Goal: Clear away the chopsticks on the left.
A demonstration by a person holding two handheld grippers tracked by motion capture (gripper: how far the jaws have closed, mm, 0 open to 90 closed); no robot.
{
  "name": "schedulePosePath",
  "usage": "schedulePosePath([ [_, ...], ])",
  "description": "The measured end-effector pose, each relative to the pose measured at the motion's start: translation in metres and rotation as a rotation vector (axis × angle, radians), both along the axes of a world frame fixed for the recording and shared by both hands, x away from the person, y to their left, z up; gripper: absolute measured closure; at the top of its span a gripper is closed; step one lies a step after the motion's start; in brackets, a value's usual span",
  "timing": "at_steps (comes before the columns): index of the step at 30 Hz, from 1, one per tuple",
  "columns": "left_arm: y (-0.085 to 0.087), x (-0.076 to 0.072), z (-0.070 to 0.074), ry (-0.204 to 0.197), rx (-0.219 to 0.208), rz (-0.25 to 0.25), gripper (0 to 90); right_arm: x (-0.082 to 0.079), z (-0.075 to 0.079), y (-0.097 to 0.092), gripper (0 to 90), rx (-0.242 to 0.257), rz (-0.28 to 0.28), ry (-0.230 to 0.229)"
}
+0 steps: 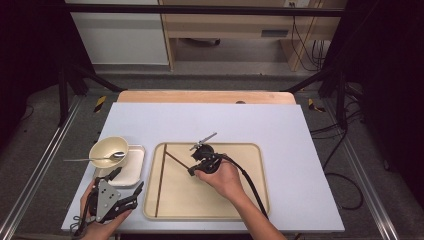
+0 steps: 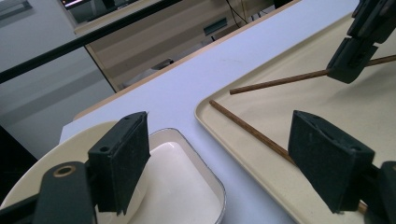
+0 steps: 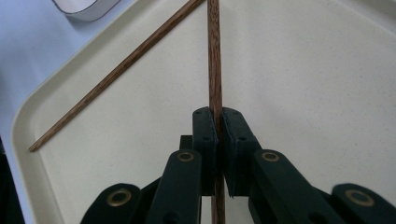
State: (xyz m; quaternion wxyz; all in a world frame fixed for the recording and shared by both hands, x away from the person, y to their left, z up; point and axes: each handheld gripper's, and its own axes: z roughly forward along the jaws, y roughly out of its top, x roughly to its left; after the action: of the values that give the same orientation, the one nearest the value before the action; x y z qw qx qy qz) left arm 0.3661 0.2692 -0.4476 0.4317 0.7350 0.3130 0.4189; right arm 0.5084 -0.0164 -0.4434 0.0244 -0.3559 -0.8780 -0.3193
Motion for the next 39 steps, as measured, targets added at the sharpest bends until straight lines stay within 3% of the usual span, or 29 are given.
schedulePosePath([
  [12,0.000,-0.001,0.000,-0.003,-0.005,-0.004,20.8,0.010,-0.011,0.007,84.8,-0.017,-0.069,0.013],
  [25,0.001,-0.001,0.001,-0.007,-0.005,0.000,21.0,0.008,-0.011,0.009,82.1,0.007,-0.059,-0.001],
  [29,0.001,-0.001,0.001,-0.011,-0.008,0.004,21.1,0.006,-0.008,0.008,86.3,0.018,-0.054,-0.011],
  [39,0.002,-0.001,0.001,-0.011,-0.004,0.006,21.4,-0.012,-0.002,-0.007,90.0,0.024,-0.011,-0.018],
])
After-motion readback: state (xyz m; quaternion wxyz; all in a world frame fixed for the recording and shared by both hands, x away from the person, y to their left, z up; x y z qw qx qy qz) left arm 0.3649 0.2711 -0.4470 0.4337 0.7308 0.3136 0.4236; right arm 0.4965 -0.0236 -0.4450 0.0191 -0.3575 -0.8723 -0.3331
